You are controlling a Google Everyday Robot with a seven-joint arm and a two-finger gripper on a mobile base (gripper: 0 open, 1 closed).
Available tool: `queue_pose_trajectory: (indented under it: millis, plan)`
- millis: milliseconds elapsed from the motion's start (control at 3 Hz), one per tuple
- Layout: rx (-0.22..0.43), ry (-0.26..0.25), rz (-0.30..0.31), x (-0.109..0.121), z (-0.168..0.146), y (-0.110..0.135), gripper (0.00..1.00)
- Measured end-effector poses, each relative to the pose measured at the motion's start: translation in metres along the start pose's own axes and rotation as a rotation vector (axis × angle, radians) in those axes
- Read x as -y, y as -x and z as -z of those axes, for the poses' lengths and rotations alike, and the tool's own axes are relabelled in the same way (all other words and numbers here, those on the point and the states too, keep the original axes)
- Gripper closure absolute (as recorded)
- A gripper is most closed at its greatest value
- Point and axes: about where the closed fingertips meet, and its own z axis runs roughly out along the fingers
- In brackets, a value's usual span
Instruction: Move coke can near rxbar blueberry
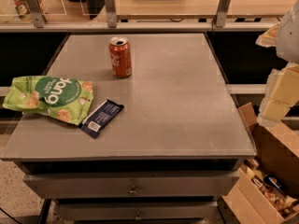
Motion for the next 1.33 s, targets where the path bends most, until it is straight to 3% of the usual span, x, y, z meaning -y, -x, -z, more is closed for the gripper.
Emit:
queue_pose_trajectory:
  millis: [1000, 1333]
  plan:
    - [0.024, -0.006, 0.004, 0.005, -0.002, 0.007, 0.00]
    - [0.108, -0.011, -0.036, 0.039, -0.022, 0.041, 0.00]
